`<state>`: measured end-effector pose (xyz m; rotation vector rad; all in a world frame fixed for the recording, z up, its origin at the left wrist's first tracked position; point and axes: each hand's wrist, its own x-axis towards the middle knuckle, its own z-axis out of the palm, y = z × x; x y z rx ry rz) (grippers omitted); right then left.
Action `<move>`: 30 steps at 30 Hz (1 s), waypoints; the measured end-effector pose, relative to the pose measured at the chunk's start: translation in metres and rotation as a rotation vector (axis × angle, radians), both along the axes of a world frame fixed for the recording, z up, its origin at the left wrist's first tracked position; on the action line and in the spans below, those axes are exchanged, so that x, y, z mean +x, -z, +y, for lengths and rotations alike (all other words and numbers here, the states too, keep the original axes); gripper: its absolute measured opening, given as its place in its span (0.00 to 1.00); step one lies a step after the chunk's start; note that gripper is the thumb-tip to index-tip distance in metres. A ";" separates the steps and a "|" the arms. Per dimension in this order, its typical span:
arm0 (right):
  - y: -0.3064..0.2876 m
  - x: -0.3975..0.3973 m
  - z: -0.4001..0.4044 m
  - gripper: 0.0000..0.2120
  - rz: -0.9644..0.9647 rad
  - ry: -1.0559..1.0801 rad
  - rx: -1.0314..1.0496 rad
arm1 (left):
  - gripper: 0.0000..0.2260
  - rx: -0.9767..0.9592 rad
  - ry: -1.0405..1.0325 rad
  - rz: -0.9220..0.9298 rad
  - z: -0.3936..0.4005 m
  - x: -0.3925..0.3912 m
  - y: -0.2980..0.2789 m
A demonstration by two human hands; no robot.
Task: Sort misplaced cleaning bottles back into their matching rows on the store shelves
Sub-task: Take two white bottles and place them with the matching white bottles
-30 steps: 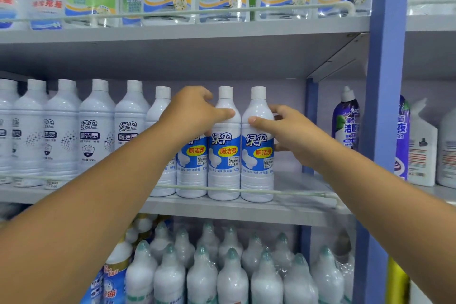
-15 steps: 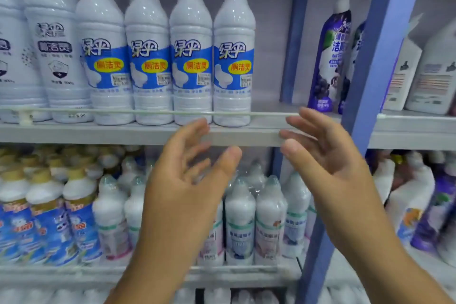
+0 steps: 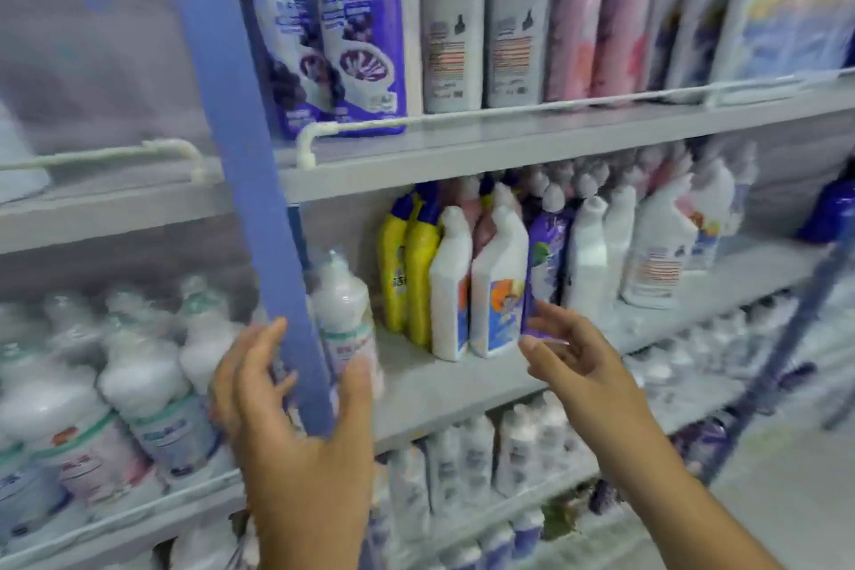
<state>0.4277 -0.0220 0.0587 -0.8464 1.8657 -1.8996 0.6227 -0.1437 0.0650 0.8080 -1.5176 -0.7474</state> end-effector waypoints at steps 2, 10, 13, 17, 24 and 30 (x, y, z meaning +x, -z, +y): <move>0.010 -0.044 0.035 0.28 -0.042 0.018 0.034 | 0.27 -0.077 -0.046 0.136 0.025 -0.036 0.009; 0.024 -0.206 0.167 0.25 -0.049 0.116 0.071 | 0.23 0.354 0.387 -0.077 0.136 -0.252 0.032; 0.018 -0.255 0.206 0.23 -0.060 0.149 0.097 | 0.24 0.413 0.452 -0.140 0.171 -0.317 0.026; 0.014 -0.321 0.239 0.24 -0.053 0.206 0.103 | 0.22 0.411 0.549 -0.178 0.201 -0.391 0.025; 0.008 -0.437 0.236 0.22 -0.002 0.250 0.126 | 0.20 0.401 0.692 -0.166 0.215 -0.522 0.032; 0.017 -0.551 0.202 0.24 0.053 0.295 0.179 | 0.24 0.426 0.721 -0.094 0.197 -0.654 0.047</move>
